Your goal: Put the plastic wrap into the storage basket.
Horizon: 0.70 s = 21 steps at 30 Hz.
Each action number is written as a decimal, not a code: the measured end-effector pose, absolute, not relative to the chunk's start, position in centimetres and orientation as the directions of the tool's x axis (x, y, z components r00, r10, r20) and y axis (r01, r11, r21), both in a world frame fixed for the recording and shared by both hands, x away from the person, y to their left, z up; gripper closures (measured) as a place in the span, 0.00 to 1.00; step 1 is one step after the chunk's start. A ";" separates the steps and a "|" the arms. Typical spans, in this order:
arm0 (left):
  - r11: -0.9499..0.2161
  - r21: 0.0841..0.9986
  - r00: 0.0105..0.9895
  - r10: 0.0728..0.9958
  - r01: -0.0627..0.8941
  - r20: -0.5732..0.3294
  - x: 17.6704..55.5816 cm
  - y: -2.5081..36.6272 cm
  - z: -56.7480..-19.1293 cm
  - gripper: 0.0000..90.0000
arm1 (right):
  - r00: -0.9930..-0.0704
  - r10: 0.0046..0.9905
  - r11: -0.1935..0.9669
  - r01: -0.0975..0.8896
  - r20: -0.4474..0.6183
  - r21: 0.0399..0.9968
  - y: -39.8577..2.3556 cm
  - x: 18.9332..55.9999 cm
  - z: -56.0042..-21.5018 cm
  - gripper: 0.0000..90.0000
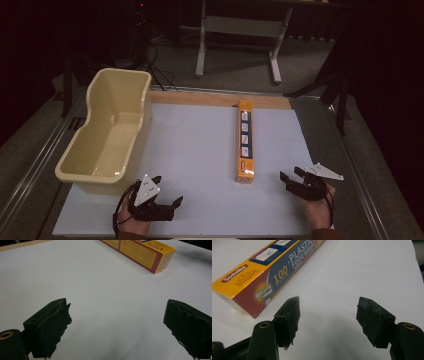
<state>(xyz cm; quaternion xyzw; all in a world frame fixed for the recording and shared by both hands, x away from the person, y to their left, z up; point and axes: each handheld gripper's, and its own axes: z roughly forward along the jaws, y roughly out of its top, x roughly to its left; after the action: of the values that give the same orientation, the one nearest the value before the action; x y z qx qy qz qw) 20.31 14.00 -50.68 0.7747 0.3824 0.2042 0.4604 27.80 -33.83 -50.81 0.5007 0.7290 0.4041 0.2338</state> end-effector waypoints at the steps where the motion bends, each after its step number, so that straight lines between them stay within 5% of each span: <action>1: -0.283 0.867 0.622 0.782 0.409 -0.038 20.3 14.1 -50.7 0.07 | -0.386 0.920 0.172 0.544 0.062 0.821 -33.8 27.7 -50.8 0.39; 13: -0.289 0.870 0.626 0.779 0.400 -0.029 20.4 14.0 -50.8 0.08 | -0.483 0.872 0.210 0.512 0.077 0.833 -31.5 27.9 -49.8 0.56; 21: -0.301 0.866 0.629 0.777 0.400 -0.021 20.3 13.9 -50.8 0.10 | -0.571 0.819 0.262 0.467 0.062 0.845 -28.6 29.4 -48.8 0.96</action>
<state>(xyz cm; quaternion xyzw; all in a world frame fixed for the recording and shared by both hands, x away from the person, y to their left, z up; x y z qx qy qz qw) 20.31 13.91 -50.81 0.7793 0.3775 0.2073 0.4551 29.36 -28.60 -48.81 0.4181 0.7689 0.4408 0.1994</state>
